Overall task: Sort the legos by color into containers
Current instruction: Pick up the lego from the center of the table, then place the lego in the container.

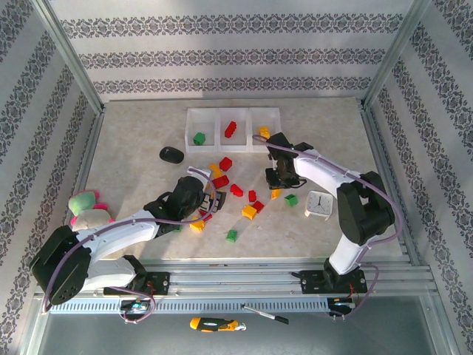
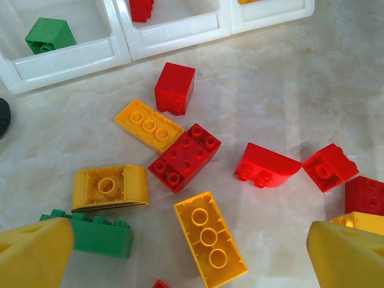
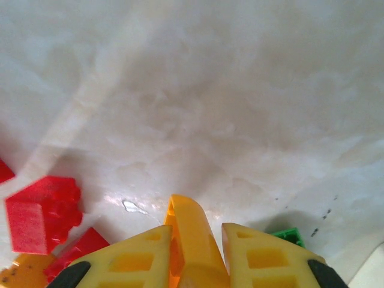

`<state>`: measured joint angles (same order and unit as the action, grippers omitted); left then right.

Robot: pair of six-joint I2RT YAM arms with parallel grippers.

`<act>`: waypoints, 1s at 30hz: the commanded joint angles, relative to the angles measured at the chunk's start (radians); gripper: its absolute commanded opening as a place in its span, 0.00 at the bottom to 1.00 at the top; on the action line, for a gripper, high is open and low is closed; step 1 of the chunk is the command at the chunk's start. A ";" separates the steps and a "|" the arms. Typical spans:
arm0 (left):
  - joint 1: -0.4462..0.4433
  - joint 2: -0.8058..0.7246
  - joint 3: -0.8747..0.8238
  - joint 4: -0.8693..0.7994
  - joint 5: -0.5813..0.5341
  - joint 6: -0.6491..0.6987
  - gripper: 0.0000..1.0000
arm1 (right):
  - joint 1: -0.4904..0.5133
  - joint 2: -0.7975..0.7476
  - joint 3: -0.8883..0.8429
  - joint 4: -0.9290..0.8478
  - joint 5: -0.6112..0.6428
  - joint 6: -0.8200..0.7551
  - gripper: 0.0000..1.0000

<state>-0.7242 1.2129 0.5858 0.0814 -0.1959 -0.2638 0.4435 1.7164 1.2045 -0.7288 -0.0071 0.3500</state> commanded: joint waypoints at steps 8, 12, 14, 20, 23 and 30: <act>0.011 -0.020 -0.012 0.049 0.035 0.014 0.99 | -0.014 0.143 0.309 0.233 0.174 -0.061 0.16; 0.010 -0.031 -0.014 0.034 0.028 0.002 0.99 | -0.034 0.294 0.506 0.241 0.224 -0.129 0.15; 0.011 -0.035 -0.017 0.031 0.021 -0.001 0.99 | -0.041 0.351 0.579 0.244 0.249 -0.152 0.15; 0.011 -0.034 -0.023 0.027 0.003 -0.007 0.99 | -0.082 0.488 0.744 0.210 0.193 -0.131 0.17; 0.011 -0.031 -0.023 0.029 0.001 -0.008 0.99 | -0.094 0.525 0.780 0.203 0.163 -0.115 0.19; 0.012 -0.022 -0.006 0.030 -0.002 0.001 0.99 | -0.097 0.441 0.724 0.226 0.127 -0.109 0.53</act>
<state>-0.7242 1.1976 0.5755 0.0959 -0.1856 -0.2630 0.3439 2.2272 1.9469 -0.5060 0.1413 0.2382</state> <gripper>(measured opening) 0.994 0.506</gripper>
